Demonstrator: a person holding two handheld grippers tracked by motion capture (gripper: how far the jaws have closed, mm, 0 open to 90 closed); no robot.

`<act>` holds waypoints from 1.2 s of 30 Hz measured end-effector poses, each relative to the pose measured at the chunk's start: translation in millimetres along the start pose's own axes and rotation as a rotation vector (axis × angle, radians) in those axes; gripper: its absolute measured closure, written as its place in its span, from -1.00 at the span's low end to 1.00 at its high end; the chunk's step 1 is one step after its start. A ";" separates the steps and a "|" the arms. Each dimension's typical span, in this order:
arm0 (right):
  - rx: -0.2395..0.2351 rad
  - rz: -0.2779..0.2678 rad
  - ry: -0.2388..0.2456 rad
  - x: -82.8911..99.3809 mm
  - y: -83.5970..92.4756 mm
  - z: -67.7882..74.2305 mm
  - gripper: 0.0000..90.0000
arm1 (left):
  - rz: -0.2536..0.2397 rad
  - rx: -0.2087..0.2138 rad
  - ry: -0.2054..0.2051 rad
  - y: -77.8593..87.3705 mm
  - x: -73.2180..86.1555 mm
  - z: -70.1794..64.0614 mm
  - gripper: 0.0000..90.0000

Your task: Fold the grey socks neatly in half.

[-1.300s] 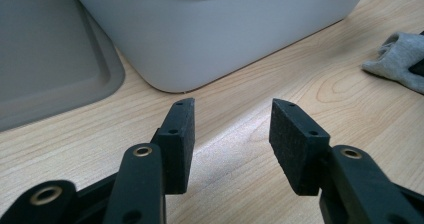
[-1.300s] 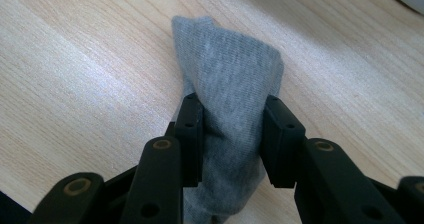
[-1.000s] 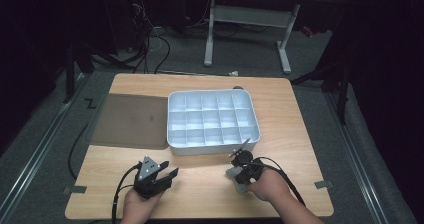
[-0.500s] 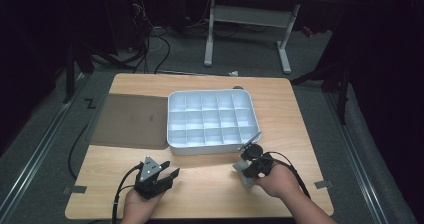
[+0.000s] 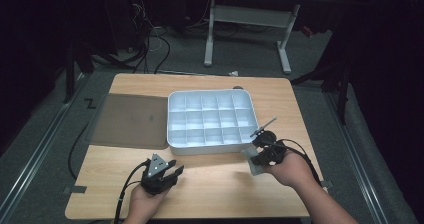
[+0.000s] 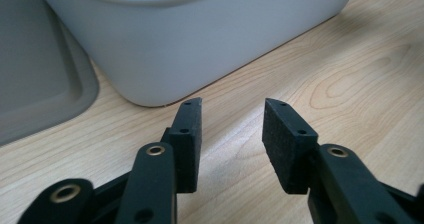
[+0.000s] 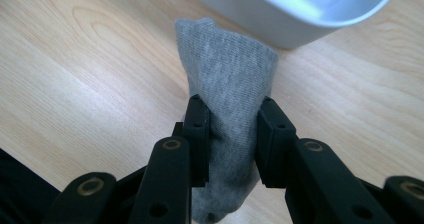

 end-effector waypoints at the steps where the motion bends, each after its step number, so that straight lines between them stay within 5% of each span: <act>1: 0.002 -0.005 -0.001 -2.6 2.5 -1.9 0.60 | -0.003 0.000 0.005 2.8 0.2 1.8 0.33; 11: 0.024 -0.010 -0.013 -34.0 13.5 -16.8 0.59 | -0.013 -0.025 0.025 14.7 2.8 16.1 0.32; 26: 0.008 -0.002 -0.043 -69.7 6.4 -25.6 0.59 | -0.014 -0.025 0.019 14.9 4.9 17.2 0.21; 36: 0.033 0.000 -0.022 -84.2 2.1 -34.6 0.60 | -0.018 -0.028 0.024 16.4 3.6 19.1 0.20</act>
Point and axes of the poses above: each handheld gripper's, and its own axes: y roughly backward along the jaws, x roughly out of its underside, z roughly to its left, the point moved 8 cm from there along -y, roughly forward along the jaws, and after that the axes turned 10 degrees about -z, right-handed, at the moved point
